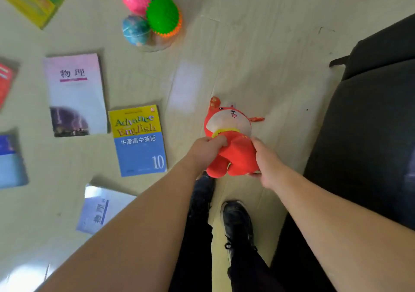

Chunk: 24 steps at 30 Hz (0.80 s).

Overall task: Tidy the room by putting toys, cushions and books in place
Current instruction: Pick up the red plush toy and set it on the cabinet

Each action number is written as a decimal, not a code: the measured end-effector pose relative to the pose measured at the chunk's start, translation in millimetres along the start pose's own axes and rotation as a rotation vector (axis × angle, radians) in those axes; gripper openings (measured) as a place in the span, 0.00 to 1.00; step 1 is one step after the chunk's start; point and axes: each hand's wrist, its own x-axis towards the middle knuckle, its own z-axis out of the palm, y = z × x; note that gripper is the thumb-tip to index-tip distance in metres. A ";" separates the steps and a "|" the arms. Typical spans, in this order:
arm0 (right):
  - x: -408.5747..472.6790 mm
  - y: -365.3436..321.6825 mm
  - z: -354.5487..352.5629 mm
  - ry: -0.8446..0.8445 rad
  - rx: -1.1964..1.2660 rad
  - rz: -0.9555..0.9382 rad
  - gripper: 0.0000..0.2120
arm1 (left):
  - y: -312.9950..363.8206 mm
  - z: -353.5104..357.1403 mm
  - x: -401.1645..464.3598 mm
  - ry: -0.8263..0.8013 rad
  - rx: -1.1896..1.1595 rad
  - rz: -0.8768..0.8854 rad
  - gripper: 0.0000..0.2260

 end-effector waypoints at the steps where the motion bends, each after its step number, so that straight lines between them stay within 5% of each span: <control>1: -20.0 2.7 7.4 -0.012 -0.014 0.010 0.24 | -8.6 -9.4 -18.7 0.038 -0.071 -0.014 0.20; 10: -218.3 43.7 85.3 -0.170 -0.198 -0.039 0.25 | -100.4 -91.6 -202.2 0.396 -0.468 0.073 0.10; 19: -347.8 196.5 164.6 -0.378 -0.466 -0.007 0.17 | -288.6 -147.3 -332.6 0.615 -0.854 0.018 0.10; 24: -422.3 279.0 202.3 -0.381 -0.679 -0.009 0.16 | -386.8 -161.0 -395.2 0.626 -1.059 -0.047 0.20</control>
